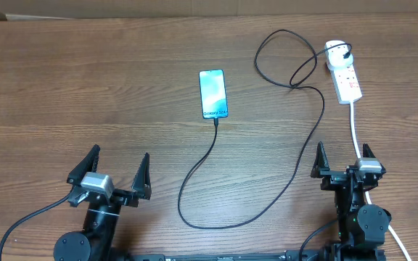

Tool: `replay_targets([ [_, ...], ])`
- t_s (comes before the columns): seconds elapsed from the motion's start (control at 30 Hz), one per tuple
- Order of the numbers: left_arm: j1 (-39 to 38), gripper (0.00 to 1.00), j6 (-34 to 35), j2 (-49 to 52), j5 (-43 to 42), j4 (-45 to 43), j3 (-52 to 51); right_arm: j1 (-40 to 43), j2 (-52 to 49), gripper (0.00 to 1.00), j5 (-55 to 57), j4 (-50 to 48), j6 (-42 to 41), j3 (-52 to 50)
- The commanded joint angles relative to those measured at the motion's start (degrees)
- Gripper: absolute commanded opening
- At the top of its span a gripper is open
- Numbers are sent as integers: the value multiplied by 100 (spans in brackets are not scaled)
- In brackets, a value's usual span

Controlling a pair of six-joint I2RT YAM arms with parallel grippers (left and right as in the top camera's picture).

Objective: Plug charger to phone and switch on socket

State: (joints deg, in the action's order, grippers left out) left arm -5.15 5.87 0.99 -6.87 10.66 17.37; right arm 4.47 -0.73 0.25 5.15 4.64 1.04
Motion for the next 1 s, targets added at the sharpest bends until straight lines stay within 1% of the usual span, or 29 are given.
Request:
replay_targets([
  [0.0, 44, 100, -120, -81, 48, -68, -42, 9, 57, 100, 11, -31, -31, -59],
  [0.1, 44, 100, -118, -81, 44, -221, -42, 11, 57, 100, 11, -31, -31, -59],
  [0.3, 42, 100, -120, -81, -26, -1097, -42, 11, 57, 100, 11, -31, -31, -59],
  [0.4, 42, 100, -120, -81, -22, -1399, -42, 11, 57, 100, 11, -31, -31, -59],
  [0.63, 42, 100, -116, -81, -81, -1582, -42, 11, 57, 100, 11, -31, -31, -59],
  [0.83, 42, 100, -120, -81, -223, -2542, -42, 11, 57, 100, 11, -31, -31, -59],
  [0.97, 42, 100, -120, -81, -286, -3012, -42, 11, 57, 100, 11, -31, -31, -59],
])
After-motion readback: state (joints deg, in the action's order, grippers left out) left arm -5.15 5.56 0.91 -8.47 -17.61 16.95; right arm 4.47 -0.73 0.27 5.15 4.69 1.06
